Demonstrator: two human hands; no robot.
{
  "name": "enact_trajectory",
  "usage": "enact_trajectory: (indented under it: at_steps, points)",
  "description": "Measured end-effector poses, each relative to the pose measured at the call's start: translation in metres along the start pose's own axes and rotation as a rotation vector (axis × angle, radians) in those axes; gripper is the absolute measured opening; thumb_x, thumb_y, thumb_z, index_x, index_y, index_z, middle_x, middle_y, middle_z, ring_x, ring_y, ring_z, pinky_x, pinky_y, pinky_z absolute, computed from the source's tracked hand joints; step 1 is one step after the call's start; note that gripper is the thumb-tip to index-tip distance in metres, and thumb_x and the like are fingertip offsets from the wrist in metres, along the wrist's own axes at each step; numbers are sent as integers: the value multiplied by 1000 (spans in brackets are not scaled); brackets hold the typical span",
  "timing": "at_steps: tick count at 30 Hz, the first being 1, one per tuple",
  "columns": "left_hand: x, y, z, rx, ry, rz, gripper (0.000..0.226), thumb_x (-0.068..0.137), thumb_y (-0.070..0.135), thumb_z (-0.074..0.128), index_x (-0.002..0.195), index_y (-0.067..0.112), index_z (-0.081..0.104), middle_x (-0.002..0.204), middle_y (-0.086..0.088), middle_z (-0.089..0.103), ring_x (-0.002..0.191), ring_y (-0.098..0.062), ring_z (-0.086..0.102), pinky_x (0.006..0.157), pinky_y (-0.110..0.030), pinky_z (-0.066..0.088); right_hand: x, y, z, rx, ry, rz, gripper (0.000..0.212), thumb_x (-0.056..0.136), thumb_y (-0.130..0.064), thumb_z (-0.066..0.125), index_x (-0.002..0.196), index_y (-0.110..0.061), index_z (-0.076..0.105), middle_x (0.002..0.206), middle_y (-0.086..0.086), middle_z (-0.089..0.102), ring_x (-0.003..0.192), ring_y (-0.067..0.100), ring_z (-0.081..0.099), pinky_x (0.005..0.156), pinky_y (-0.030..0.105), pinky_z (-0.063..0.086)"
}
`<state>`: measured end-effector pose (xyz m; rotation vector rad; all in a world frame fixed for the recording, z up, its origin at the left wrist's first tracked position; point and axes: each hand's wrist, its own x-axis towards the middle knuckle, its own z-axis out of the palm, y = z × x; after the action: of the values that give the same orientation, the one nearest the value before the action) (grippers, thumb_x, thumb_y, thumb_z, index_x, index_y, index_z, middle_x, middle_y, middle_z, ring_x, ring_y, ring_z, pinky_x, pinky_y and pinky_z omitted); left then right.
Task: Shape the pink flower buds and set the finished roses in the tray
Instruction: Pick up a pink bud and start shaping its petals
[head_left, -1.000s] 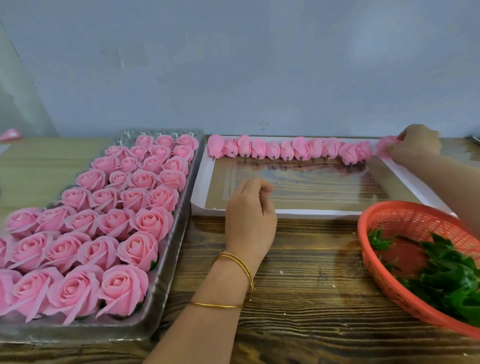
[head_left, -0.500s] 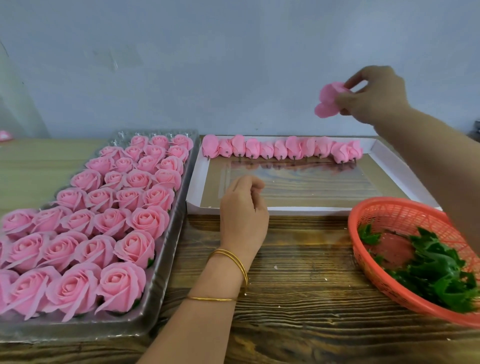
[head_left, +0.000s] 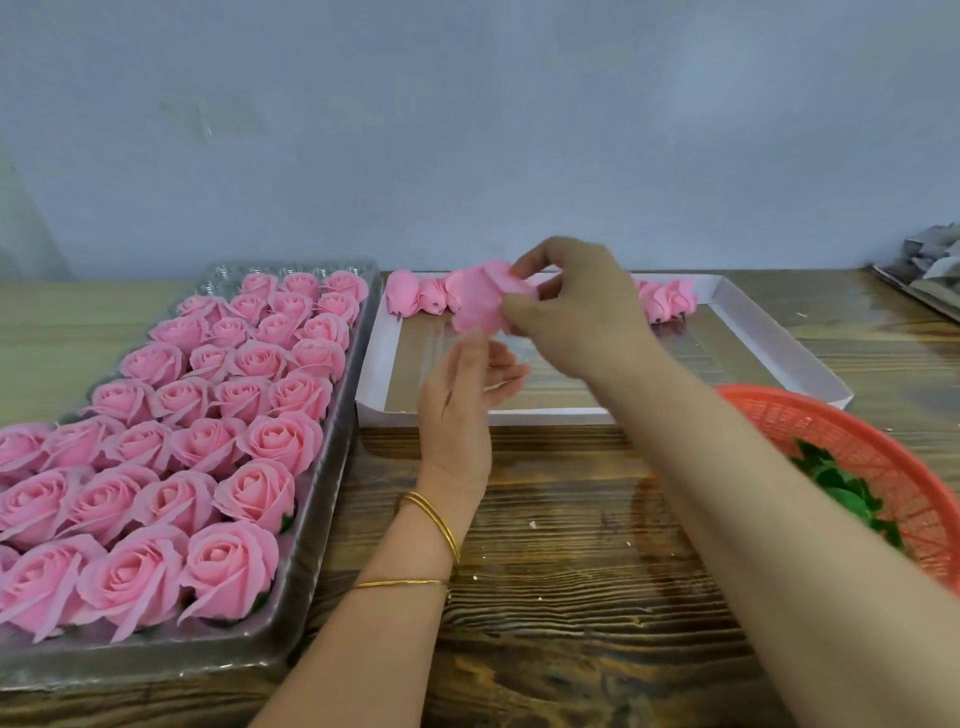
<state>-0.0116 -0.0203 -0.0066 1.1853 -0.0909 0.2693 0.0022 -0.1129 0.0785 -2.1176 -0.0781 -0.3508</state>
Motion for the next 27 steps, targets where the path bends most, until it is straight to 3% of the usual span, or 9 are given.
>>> enact_trajectory:
  at_steps: [4,7,11,15,17,20,25,27]
  points:
    - [1,6,-1,-156,-134,-80,33,93,42,54,108,15,66,102,-6,72,92,-16,68,79,-32,55,-16,15,15,128,-5,11,23,83,-10,65,105,-17,65,82,1,66,70,11,62,66,20,51]
    - [5,10,-6,-192,-181,-117,37,88,35,57,113,9,64,103,-6,72,94,-15,69,74,-26,55,-24,26,23,218,-34,-38,20,86,-11,67,105,-18,64,86,2,67,75,12,64,69,25,53]
    - [7,12,-7,-109,-166,-129,50,81,22,64,121,-7,56,105,-18,66,96,-25,67,81,-33,54,-35,41,32,304,-98,-105,27,89,-4,64,110,-20,57,94,3,68,82,14,66,72,30,57]
    - [10,8,-10,-31,-168,-91,20,83,3,69,102,8,66,93,-10,69,91,-22,68,83,-41,55,-38,52,34,386,-140,-98,46,89,9,58,124,-19,45,110,5,66,103,16,67,90,40,56]
    - [10,5,-10,10,-173,-64,20,80,-1,71,89,17,69,88,-4,72,88,-18,69,80,-37,57,-39,55,34,390,-157,-107,54,87,13,55,129,-19,42,115,6,64,110,16,64,96,42,54]
    - [10,3,-10,77,-152,-48,22,78,0,74,87,19,70,84,1,72,87,-14,69,74,-28,56,-41,60,35,406,-166,-98,59,85,16,53,133,-15,41,122,7,62,117,15,61,101,42,51]
    - [11,1,-8,197,-110,13,20,78,8,74,81,27,73,82,1,73,80,-12,70,69,-24,56,-45,60,34,414,-139,-72,63,74,5,54,129,-24,43,116,-5,63,104,4,63,92,29,53]
    - [10,0,-8,280,-53,44,16,76,11,76,83,25,74,83,0,74,81,-15,71,69,-30,59,-47,58,33,419,-104,-76,63,68,-2,52,125,-28,44,113,-11,59,101,-1,60,84,20,53]
